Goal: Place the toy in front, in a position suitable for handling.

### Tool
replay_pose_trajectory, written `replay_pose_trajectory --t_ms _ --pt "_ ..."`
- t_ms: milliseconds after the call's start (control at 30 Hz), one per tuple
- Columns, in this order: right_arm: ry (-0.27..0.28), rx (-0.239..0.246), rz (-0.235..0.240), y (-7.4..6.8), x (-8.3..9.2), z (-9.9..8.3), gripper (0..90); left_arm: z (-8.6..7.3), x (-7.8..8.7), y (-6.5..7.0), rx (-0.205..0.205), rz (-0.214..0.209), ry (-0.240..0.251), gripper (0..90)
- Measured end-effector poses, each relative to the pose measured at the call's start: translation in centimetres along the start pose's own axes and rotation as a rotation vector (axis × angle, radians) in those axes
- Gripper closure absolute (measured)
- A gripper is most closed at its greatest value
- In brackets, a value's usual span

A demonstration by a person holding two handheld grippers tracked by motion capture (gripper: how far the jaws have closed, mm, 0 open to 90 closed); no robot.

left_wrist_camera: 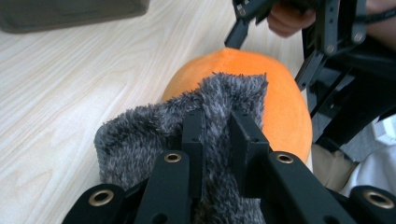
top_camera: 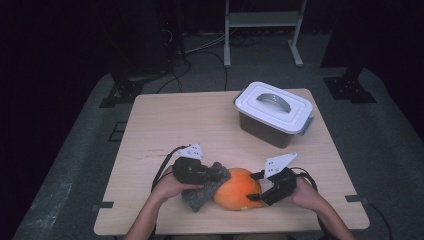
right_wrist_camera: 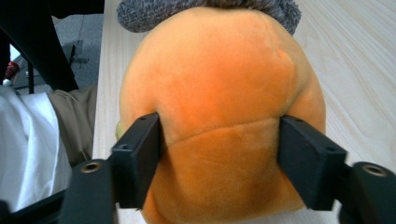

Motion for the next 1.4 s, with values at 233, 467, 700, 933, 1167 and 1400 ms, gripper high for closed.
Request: replay_pose_trajectory --t_ms 233,467,700,933,1167,1400 --pt "0.021 -0.040 -0.005 0.7 0.7 0.5 21.7 -0.6 0.0 0.7 -0.014 -0.029 -0.022 76.9" --pt "-0.003 -0.062 -0.001 0.5 -0.4 0.0 37.3 -0.4 0.1 0.6 0.009 -0.041 0.013 76.9" --pt "0.047 0.033 -0.080 -0.7 -0.5 0.6 47.3 0.5 0.6 -0.1 0.038 -0.018 0.066 76.9" --pt "0.047 0.092 -0.094 -1.4 -1.3 1.0 47.2 2.1 0.2 0.1 -0.007 -0.022 0.081 76.8" --pt "0.035 0.079 -0.078 -1.0 -1.0 0.5 45.8 0.5 0.2 0.2 0.027 -0.012 0.077 76.6" --pt "0.024 0.029 -0.026 -0.4 -0.7 0.2 34.0 -0.7 0.1 0.6 0.046 -0.025 0.089 77.0"
Point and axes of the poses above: each handheld gripper's, and its own axes: x roughly backward along the jaws, z roughly out of its top, y roughly to its right, the point moved 2 cm from there along -x, roughly forward along the jaws, and after that the axes turned 14 degrees about -x, right-handed, at the moved point
